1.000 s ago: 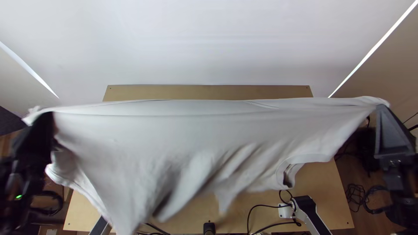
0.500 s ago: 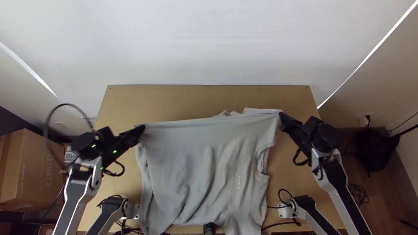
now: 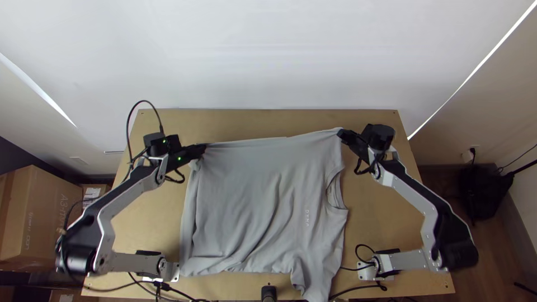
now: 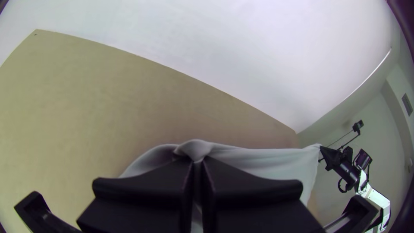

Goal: Fold the t-shirt

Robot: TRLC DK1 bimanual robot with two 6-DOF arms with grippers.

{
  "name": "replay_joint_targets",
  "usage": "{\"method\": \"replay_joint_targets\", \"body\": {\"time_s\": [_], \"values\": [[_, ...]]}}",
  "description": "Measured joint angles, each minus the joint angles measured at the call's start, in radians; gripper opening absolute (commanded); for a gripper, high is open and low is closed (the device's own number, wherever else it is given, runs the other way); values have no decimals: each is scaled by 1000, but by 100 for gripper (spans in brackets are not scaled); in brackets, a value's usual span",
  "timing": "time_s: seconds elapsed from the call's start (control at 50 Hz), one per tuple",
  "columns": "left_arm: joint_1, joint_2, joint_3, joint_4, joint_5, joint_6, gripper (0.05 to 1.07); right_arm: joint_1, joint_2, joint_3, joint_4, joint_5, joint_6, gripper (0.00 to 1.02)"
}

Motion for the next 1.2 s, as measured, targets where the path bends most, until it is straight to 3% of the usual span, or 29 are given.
{"method": "replay_joint_targets", "body": {"time_s": [0.58,0.62,0.66,0.74,0.78,0.8,0.94,1.04,1.2], "values": [[-7,580,585,39,-60,18,8,-54,487,417,26,0,1,2],[-11,600,610,40,-72,18,8,-56,509,446,21,0,6,7],[-16,613,630,40,-84,17,18,-60,528,468,20,0,13,23],[-29,623,652,57,-96,-2,69,-68,545,495,17,2,27,67],[-34,623,655,82,-105,-14,91,-74,548,506,7,13,31,79],[-34,623,657,93,-109,-19,96,-80,548,513,-2,16,33,82],[-30,621,691,124,-121,-38,98,-122,548,591,-108,-1,40,94],[-21,602,696,117,-122,-55,100,-135,533,618,-192,-10,40,95],[-1,533,710,-18,-125,-108,102,-134,431,626,-509,-47,40,98]]}}
